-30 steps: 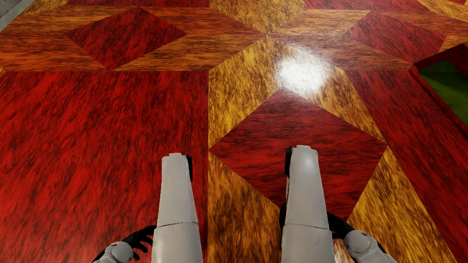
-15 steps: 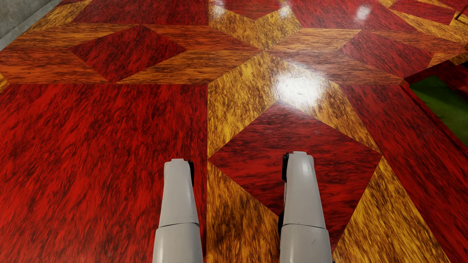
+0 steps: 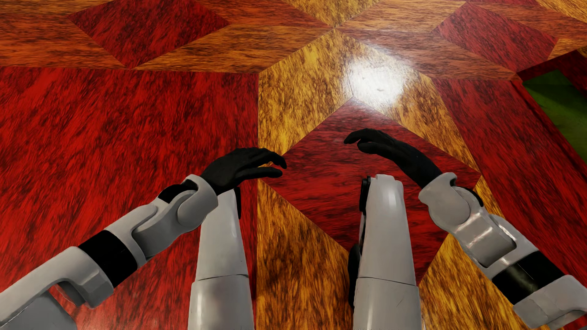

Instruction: Get up from the dark blue box

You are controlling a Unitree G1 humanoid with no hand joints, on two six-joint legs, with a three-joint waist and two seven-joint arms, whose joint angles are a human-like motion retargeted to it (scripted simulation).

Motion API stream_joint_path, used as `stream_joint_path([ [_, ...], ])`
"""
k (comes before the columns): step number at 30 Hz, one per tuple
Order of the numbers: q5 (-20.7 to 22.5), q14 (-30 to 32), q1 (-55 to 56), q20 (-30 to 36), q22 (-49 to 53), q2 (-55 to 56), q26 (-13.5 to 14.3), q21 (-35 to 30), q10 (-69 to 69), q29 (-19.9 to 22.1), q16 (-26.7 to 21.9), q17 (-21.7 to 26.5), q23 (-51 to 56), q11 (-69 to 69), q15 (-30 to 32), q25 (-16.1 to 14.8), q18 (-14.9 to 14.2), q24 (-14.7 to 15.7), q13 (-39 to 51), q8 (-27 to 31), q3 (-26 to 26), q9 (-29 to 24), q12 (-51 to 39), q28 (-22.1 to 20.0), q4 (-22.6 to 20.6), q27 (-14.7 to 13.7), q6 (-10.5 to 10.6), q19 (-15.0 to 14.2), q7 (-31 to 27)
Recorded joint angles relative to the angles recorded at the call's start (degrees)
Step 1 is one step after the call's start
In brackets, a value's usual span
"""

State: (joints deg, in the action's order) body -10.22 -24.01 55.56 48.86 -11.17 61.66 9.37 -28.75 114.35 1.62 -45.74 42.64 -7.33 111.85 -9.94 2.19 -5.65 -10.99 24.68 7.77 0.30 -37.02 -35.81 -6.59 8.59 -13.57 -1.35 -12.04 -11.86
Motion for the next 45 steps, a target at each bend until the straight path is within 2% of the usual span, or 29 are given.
stream_joint_path([
  [1,-0.07,1.32,1.22,5.35,0.91,0.78,0.46,-4.84,-0.08,-4.66,-0.9,2.24,1.89,-0.03,-0.42,1.52,-0.46,-0.83,5.5,-0.09,-0.02,-1.07,-5.72,4.15,0.11,-0.57,0.14,-0.13,-0.24],
  [3,-0.26,2.03,4.38,13.93,2.04,3.41,2.36,-14.17,0.01,-12.87,-1.8,5.47,4.56,-0.03,-1.17,3.27,-1.41,-3.16,16.65,-0.04,-0.03,-3.61,-15.54,9.78,0.48,-1.97,0.45,-0.59,-0.62],
  [4,-0.46,2.21,6.39,17.63,2.17,5.25,3.41,-18.2,0.09,-11.36,-2.06,6.52,4.37,0.08,-1.59,2.3,-2.13,-3.95,21.23,0.17,-0.01,-4.83,-19.51,8.96,0.69,-2.09,0.53,-0.92,-0.9],
  [6,-1.29,2.11,10.8,22.63,3.21,9.5,4.29,-22.0,0.4,-4.34,-2.78,8.85,6.2,0.71,-2.25,0.82,-3.31,-3.62,27.81,0.74,-0.09,-7.75,-24.76,-1.92,0.74,-4.26,0.91,-1.84,-1.35],
  [8,-1.49,1.32,15.51,23.29,8.04,14.41,5.07,-24.19,0.99,2.39,-6.08,11.3,9.73,1.66,-3.31,-1.36,-4.48,-1.42,31.85,1.68,-0.02,-10.31,-27.79,-8.55,0.85,-5.54,1.22,-2.51,-1.94],
  [11,-0.99,-0.38,22.13,23.01,13.05,21.57,7.08,-26.1,1.12,8.28,-10.45,15.22,15.86,2.24,-5.23,-2.79,-5.44,-0.68,36.38,2.7,-0.18,-12.8,-29.95,-15.97,0.68,-7.73,1.97,-2.72,-2.16],
  [13,-0.05,-1.56,24.37,23.17,15.16,24.27,7.67,-26.89,0.37,8.69,-12.15,15.84,18.11,1.63,-6.68,-3.02,-5.47,-0.78,39.23,3.04,-0.52,-14.15,-31.84,-17.19,0.27,-8.03,2.09,-2.27,-2.19],
  [16,1.75,-2.67,24.86,22.48,15.14,24.46,7.41,-26.66,-2.44,8.88,-11.41,14.11,17.78,-1.22,-8.52,-1.99,-3.63,-1.31,39.38,2.4,-0.58,-14.13,-31.48,-16.43,-1.13,-7.9,2.38,-0.84,-1.8],
  [20,2.84,-2.25,19.11,18.21,6.66,17.34,6.9,-21.9,-12.37,5.09,-6.03,7.95,8.95,-11.39,-9.32,2.01,-2.23,-3.9,32.94,0.44,-0.55,-12.2,-25.8,-11.36,-1.21,-6.69,2.06,0.22,-0.21],
  [23,4.26,0.12,10.2,13.2,-7.38,7.05,7.49,-18.2,-25.76,-0.6,2.98,-1.29,-4.44,-25.39,-7.58,8.24,-0.87,-8.19,27.58,-1.69,-0.48,-9.63,-20.21,-4.41,-1.11,-6.02,1.75,1.78,1.91],
  [27,6.09,7.11,-5.9,6.32,-30.45,-10.79,8.53,-14.49,-48.19,-9.14,18.22,-17.0,-28.93,-48.81,-1.27,17.58,0.57,-14.87,20.51,-4.72,-0.55,-3.63,-12.19,8.63,-1.35,-4.8,1.49,4.28,5.77],
  [28,6.46,8.93,-10.3,4.43,-34.5,-15.47,8.15,-14.27,-53.89,-11.51,21.2,-20.55,-34.42,-54.88,0.83,19.67,0.73,-15.91,18.94,-5.39,-0.54,-1.56,-9.75,12.47,-1.26,-3.64,1.33,4.46,6.97],
  [29,6.79,10.65,-14.79,1.62,-37.13,-20.21,7.39,-13.04,-59.56,-15.07,23.59,-23.22,-38.56,-61.0,2.83,20.44,1.01,-15.79,17.0,-6.21,-0.39,0.85,-6.82,16.34,-1.34,-2.59,1.07,4.63,8.11],
  [30,7.32,12.2,-19.53,-1.58,-38.92,-25.19,4.93,-11.7,-65.19,-16.47,25.41,-25.04,-41.24,-67.22,4.73,19.78,1.61,-14.01,14.23,-6.82,-0.11,3.51,-3.29,17.84,-1.55,-0.47,0.68,4.99,9.17],
  [32,8.32,14.62,-29.15,-7.88,-41.34,-35.7,0.73,-7.78,-75.54,-15.7,27.67,-26.31,-44.48,-79.06,7.82,16.15,3.23,-8.94,7.56,-8.13,0.31,8.96,4.63,16.26,-2.55,3.33,0.32,5.93,11.05],
  [34,9.28,16.52,-38.13,-12.97,-41.31,-45.63,-1.12,-3.42,-84.68,-15.37,27.6,-25.64,-46.6,-89.6,10.31,11.53,4.99,-3.81,1.07,-9.21,0.36,14.54,12.27,15.66,-4.12,5.36,0.08,6.93,13.0],
  [35,9.66,17.11,-42.38,-15.14,-40.41,-50.13,-1.44,-1.67,-88.9,-14.49,27.04,-25.01,-47.13,-94.16,11.05,10.07,5.3,-2.54,-2.14,-9.83,0.34,17.44,16.08,15.42,-4.6,5.67,-0.05,7.35,14.17],
  [37,10.36,18.06,-49.73,-19.36,-38.59,-58.53,-0.17,2.05,-96.45,-12.97,25.72,-23.7,-47.89,-103.47,12.62,9.08,5.95,-2.48,-8.24,-10.95,0.53,23.18,22.81,16.42,-5.61,4.94,-0.09,8.0,15.94],
  [39,10.27,18.49,-55.03,-22.44,-39.09,-62.71,0.73,5.26,-101.96,-11.61,24.6,-23.09,-50.71,-107.0,12.6,8.12,5.56,-2.35,-12.33,-12.01,0.68,28.23,27.56,17.23,-5.79,4.53,0.17,7.26,17.49],
  [40,10.12,18.86,-59.31,-24.18,-40.93,-65.97,1.26,7.29,-105.01,-11.33,24.34,-22.88,-51.71,-108.13,12.22,7.29,5.01,-3.06,-14.04,-12.52,1.01,28.25,28.46,16.91,-5.8,4.21,-0.44,7.06,18.75],
  [41,10.15,18.33,-61.38,-25.42,-43.67,-68.03,0.94,8.35,-105.69,-10.61,24.44,-23.21,-54.47,-108.87,11.83,6.88,4.9,-2.96,-14.85,-12.78,1.12,29.17,29.28,16.2,-5.82,4.49,-0.42,6.99,19.43],
  [43,10.28,17.28,-63.86,-26.32,-51.3,-71.49,-1.71,9.36,-105.64,-8.39,25.59,-24.74,-61.2,-110.52,11.43,6.08,5.12,-2.22,-16.08,-13.38,1.22,31.52,30.31,13.18,-5.77,6.31,-0.31,6.84,20.24],
  [45,10.31,16.67,-64.99,-26.55,-57.09,-73.78,-3.53,11.36,-105.47,-7.13,26.08,-26.34,-65.86,-112.0,11.1,5.7,4.88,-2.38,-17.34,-13.92,1.42,33.23,30.14,12.04,-5.53,7.73,-0.37,6.63,20.43],
])
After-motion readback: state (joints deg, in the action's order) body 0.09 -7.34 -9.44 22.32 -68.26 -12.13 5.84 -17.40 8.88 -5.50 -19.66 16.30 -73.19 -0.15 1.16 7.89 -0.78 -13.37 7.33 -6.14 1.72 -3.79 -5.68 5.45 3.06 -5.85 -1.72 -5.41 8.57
